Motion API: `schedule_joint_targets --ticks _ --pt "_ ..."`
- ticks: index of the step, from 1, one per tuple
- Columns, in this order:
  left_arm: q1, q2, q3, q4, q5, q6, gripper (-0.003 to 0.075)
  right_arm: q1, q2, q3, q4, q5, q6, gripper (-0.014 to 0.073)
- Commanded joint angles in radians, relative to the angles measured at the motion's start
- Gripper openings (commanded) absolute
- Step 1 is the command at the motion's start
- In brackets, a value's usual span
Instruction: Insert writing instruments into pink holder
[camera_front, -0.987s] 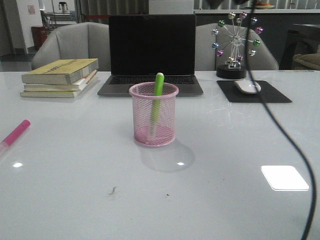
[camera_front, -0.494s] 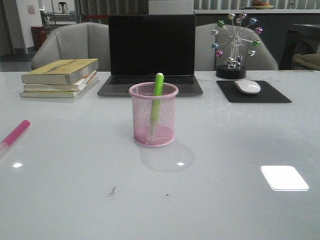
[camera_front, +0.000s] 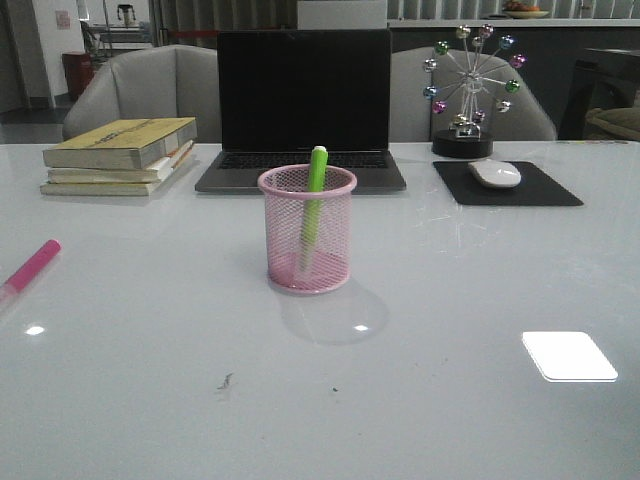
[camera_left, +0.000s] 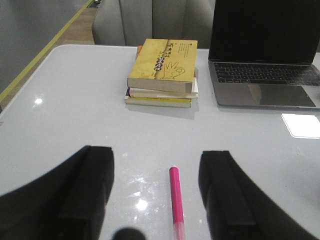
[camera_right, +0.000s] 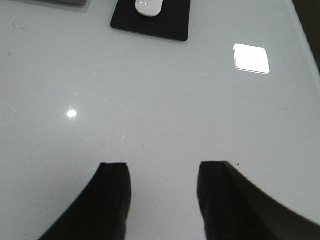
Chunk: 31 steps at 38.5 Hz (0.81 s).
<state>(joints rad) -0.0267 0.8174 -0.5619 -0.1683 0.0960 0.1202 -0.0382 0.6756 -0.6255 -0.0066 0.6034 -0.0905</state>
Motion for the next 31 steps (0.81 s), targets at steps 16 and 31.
schedule_joint_targets --ticks 16,31 --pt "-0.002 0.198 -0.227 -0.020 0.011 -0.003 0.0449 -0.005 -0.008 -0.019 0.001 -0.094 -0.006 0.0435" --pt "-0.002 0.598 -0.582 -0.020 0.273 -0.003 0.0449 -0.005 -0.008 -0.019 0.001 -0.093 -0.006 0.0435"
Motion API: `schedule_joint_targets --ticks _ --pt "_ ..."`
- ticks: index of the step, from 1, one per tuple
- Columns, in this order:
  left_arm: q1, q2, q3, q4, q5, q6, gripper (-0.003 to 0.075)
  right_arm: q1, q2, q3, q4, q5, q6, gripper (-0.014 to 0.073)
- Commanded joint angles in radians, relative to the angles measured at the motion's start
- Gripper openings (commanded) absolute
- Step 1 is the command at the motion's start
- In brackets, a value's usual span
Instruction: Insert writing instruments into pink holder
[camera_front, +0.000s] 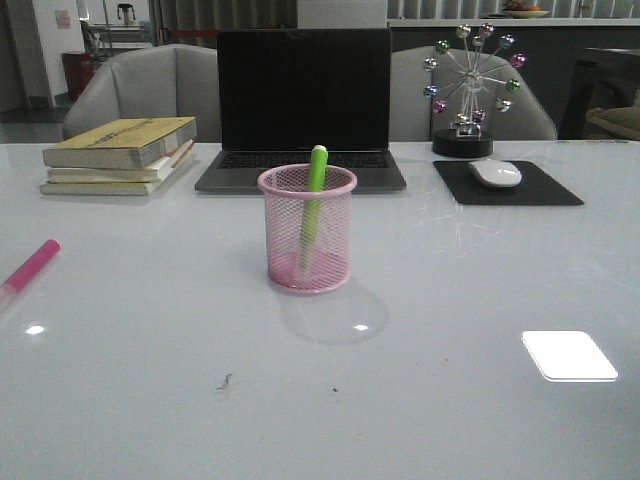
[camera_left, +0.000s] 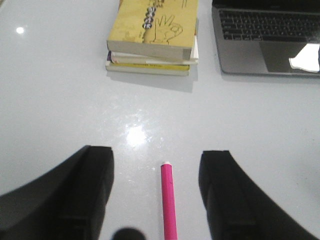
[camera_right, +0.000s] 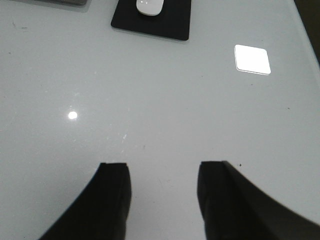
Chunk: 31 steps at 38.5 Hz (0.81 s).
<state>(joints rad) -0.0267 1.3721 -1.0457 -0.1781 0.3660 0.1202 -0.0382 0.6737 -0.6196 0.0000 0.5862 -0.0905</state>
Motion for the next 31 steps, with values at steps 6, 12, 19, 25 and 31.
schedule_joint_targets --ticks 6,12,19,25,31 --pt "-0.002 0.178 -0.230 -0.012 0.136 -0.003 0.0449 -0.005 -0.006 -0.024 -0.005 -0.075 -0.006 0.0435" --pt "-0.002 0.280 -0.324 -0.012 0.233 -0.003 0.0449 -0.005 -0.006 -0.024 -0.005 -0.075 -0.006 0.0435" --pt "-0.002 0.355 -0.368 -0.017 0.262 -0.003 0.0449 -0.005 -0.006 -0.024 -0.005 -0.075 -0.006 0.0435" --pt "-0.002 0.393 -0.369 -0.044 0.277 -0.003 0.0449 -0.005 -0.006 -0.024 -0.005 -0.076 -0.006 0.0435" --pt "-0.002 0.441 -0.369 -0.066 0.320 -0.003 0.0449 -0.005 -0.006 -0.024 -0.005 -0.076 -0.006 0.0435"
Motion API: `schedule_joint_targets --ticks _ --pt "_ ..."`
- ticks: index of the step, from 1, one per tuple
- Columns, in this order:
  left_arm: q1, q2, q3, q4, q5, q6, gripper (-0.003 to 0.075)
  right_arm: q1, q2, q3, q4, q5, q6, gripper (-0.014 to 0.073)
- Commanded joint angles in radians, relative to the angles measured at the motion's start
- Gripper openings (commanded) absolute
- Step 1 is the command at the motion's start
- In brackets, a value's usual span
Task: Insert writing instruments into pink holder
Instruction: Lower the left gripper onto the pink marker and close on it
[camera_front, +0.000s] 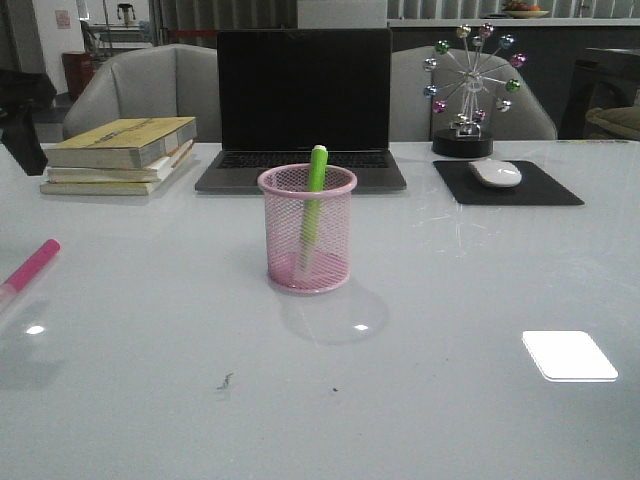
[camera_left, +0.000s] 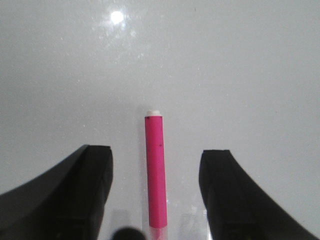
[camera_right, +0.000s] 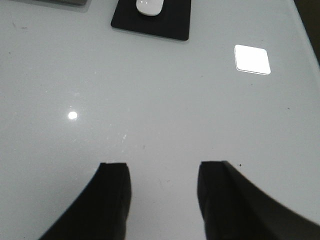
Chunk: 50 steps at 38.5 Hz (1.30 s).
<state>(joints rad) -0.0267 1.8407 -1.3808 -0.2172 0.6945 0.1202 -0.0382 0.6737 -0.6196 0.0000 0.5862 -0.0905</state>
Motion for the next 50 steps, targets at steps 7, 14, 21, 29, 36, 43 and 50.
schedule_joint_targets --ticks 7,14,21,29,36,43,50 --pt "-0.020 0.013 -0.034 -0.026 0.004 -0.003 0.0449 -0.005 -0.006 -0.024 -0.005 -0.076 -0.006 0.0435" --pt "-0.039 0.056 -0.034 -0.025 -0.006 -0.003 0.0449 -0.005 -0.006 -0.024 -0.005 -0.076 -0.006 0.0435" --pt "-0.048 0.091 -0.034 -0.025 -0.027 -0.003 0.0448 -0.005 -0.006 -0.024 -0.005 -0.076 -0.006 0.0435" --pt "-0.048 0.129 -0.034 -0.008 -0.039 -0.003 0.0448 -0.005 -0.006 -0.024 -0.005 -0.076 -0.006 0.0435" --pt "-0.048 0.142 -0.034 -0.008 -0.058 -0.003 0.0447 -0.005 -0.006 -0.024 -0.005 -0.076 -0.006 0.0435" --pt "-0.048 0.153 -0.034 -0.006 -0.058 -0.003 0.0447 -0.005 -0.006 -0.024 -0.005 -0.076 -0.006 0.0435" --pt "-0.048 0.153 -0.034 0.009 -0.062 -0.003 0.0447 -0.005 -0.006 -0.024 -0.005 -0.076 -0.006 0.0435"
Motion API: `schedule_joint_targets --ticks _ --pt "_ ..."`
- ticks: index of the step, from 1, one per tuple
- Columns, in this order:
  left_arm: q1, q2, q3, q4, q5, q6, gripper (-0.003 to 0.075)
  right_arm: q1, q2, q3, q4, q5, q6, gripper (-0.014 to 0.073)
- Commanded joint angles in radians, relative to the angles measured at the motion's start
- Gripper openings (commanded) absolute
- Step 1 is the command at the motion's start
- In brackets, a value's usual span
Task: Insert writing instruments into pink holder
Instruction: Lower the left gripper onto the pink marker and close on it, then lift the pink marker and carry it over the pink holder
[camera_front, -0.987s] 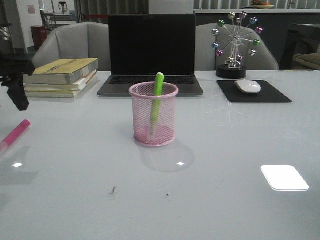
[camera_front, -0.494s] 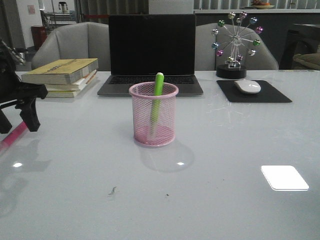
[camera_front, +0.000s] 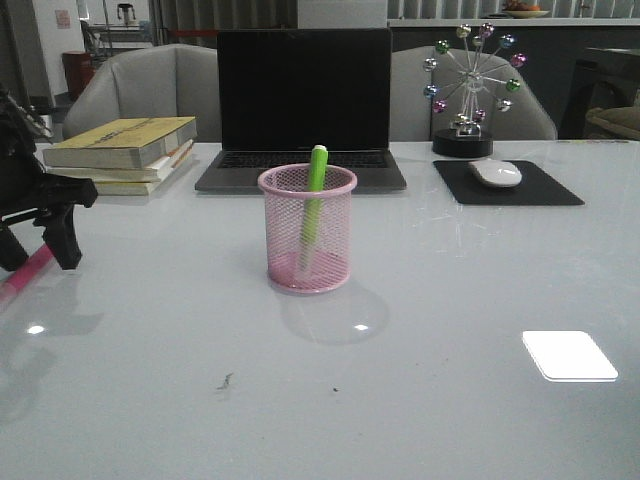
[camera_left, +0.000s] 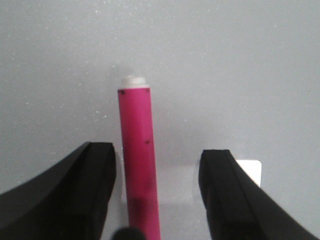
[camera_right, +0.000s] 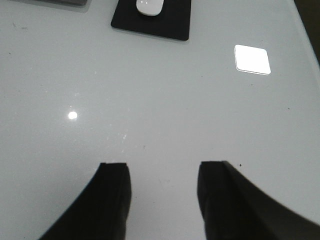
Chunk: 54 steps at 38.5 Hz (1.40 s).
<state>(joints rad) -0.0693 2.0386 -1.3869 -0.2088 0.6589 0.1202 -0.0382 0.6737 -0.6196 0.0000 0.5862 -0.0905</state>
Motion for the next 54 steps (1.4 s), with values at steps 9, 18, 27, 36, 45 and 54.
schedule_joint_targets --ticks 9,18,27,36,45,54 --pt "-0.006 -0.043 -0.028 0.048 0.043 -0.003 0.0447 -0.005 -0.006 -0.024 -0.005 -0.076 -0.006 0.0435" --pt "-0.006 0.010 -0.028 0.113 0.189 -0.030 0.0447 -0.005 -0.006 -0.024 -0.005 -0.076 -0.006 0.0435" --pt "-0.006 0.050 -0.028 0.110 0.233 -0.030 0.0442 -0.005 -0.006 -0.024 -0.005 -0.076 -0.006 0.0435" --pt "-0.006 0.054 -0.028 0.110 0.249 -0.030 0.0204 -0.005 -0.006 -0.024 -0.005 -0.076 -0.006 0.0435" --pt "-0.011 0.054 -0.028 0.110 0.249 -0.030 0.0099 -0.005 -0.006 -0.024 -0.005 -0.076 -0.006 0.0435" --pt "-0.030 0.041 -0.035 0.099 0.218 -0.030 0.0099 -0.005 -0.006 -0.024 -0.005 -0.076 -0.006 0.0435"
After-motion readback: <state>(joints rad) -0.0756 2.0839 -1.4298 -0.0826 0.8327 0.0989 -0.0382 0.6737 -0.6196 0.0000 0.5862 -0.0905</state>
